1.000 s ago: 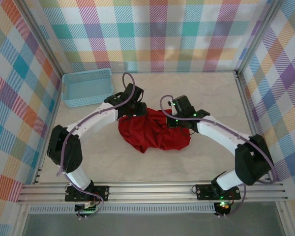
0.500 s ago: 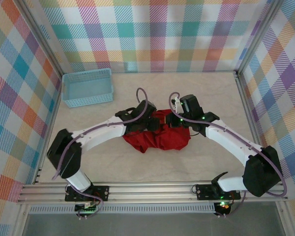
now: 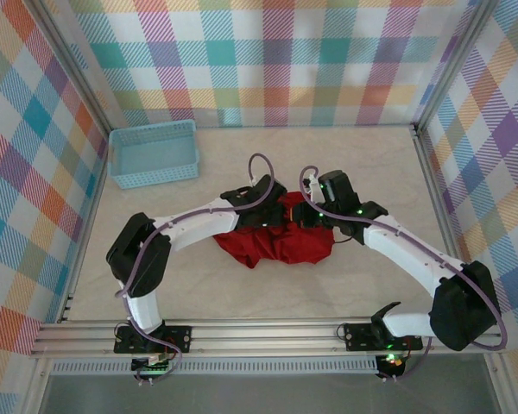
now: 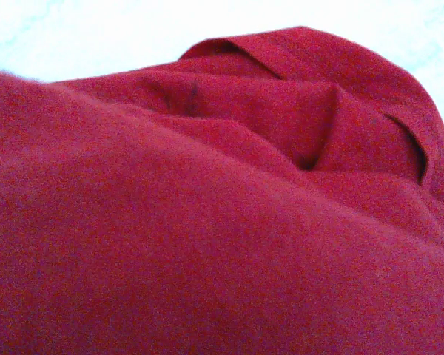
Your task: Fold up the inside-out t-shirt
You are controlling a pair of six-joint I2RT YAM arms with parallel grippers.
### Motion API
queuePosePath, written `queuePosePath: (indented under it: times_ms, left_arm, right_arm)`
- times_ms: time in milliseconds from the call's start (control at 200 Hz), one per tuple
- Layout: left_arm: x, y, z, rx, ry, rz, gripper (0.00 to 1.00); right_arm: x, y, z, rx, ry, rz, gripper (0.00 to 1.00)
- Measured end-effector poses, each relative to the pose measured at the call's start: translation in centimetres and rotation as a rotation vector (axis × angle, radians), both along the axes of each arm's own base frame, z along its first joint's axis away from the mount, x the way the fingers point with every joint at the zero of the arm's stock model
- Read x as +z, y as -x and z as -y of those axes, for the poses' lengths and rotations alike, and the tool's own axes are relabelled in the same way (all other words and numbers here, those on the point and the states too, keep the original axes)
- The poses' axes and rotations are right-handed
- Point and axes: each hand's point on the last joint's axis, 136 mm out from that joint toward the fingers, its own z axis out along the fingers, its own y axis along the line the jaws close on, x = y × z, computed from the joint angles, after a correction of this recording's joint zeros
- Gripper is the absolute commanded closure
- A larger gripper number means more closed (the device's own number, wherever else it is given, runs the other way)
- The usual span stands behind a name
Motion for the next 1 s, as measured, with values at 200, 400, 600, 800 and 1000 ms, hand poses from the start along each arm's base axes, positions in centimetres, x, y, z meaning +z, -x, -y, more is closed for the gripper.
queuePosePath:
  times_ms: [200,400,600,800,1000]
  left_arm:
    - [-0.1,-0.9,-0.1,0.018,-0.016,0.012,0.97]
    - [0.0,0.2,-0.8,0.004,-0.015,0.022,1.0]
    - [2.8,6.1,-2.2,-0.098,0.1,0.083,1.0]
    - [3.2,9.7,-3.2,-0.152,0.245,0.125,1.0]
    - [1.2,10.7,-3.3,-0.169,0.269,0.089,1.0]
  right_arm:
    - [-0.5,0.0,0.5,-0.018,0.019,0.001,1.0]
    - [-0.9,-1.8,3.8,-0.142,0.012,-0.049,1.0]
    - [-2.1,-3.5,4.9,-0.19,0.034,-0.101,1.0]
    - [-4.1,-3.6,5.5,-0.189,0.107,-0.123,0.92]
    - [-1.9,-0.8,4.2,-0.066,0.182,0.009,0.68]
